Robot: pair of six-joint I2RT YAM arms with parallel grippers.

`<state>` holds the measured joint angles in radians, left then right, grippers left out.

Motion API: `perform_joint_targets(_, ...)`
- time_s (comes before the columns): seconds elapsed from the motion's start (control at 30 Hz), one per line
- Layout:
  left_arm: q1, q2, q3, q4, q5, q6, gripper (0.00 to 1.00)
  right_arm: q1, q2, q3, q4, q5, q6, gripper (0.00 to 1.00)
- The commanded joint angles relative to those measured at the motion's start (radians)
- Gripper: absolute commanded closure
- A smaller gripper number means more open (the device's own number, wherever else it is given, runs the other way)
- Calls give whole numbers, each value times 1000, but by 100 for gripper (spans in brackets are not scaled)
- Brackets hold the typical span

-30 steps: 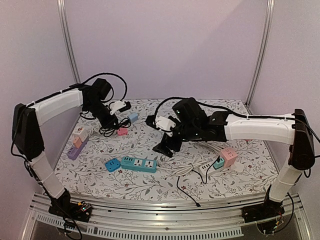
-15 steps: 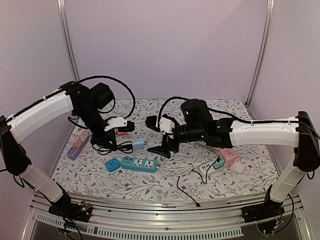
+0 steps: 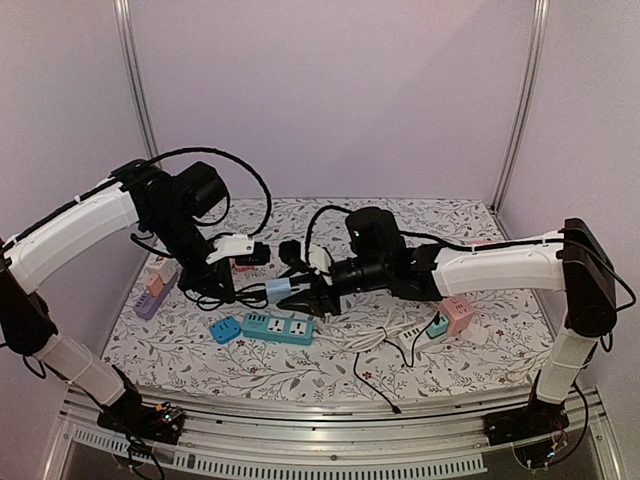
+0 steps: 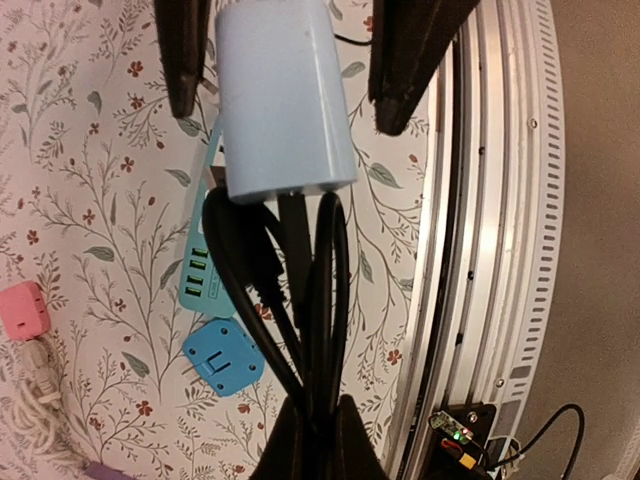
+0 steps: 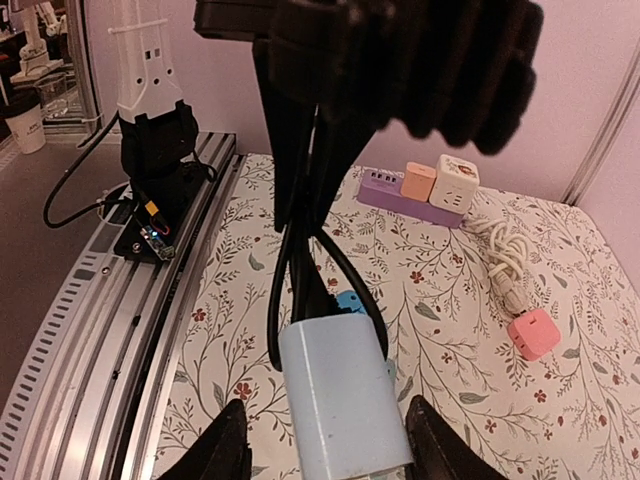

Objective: Insert the plug
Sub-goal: Pick up the plug from the center of the board.

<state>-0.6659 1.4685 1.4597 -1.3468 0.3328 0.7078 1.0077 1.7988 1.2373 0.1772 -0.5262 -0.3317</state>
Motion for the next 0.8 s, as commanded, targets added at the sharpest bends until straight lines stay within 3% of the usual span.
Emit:
perform_joint_targets(0.0,-18,-10,26,-154,9,4,100,-2,27,29,52,-45,41,56)
perform_joint_targets(0.1,-18,-7,34,-153,10,5,100,-2,33,31,50,-67,46,73)
perform_joint_targets(0.37,-18,-7,34,-147,1,-5,100,-2,10,5,45,-73,40,100)
perform_joint_targets(0.4,-18,-8,36,-142,-3,-12,94,-3,8,2,45,-71,41,100)
perform_joint_targets(0.5,-16,-21,40,-96,-48,-50,33,-1,-2,-8,47,-51,54,100)
perform_joint_targets(0.53,-12,-28,42,-67,-76,-70,22,-1,-6,-12,48,-40,64,100)
perform_joint_targets(0.6,20,-48,53,-20,-118,-104,15,1,-20,-20,57,-17,78,100)
perform_joint_targets(0.77,104,-182,33,61,-41,-108,5,24,-72,-83,163,30,116,100)
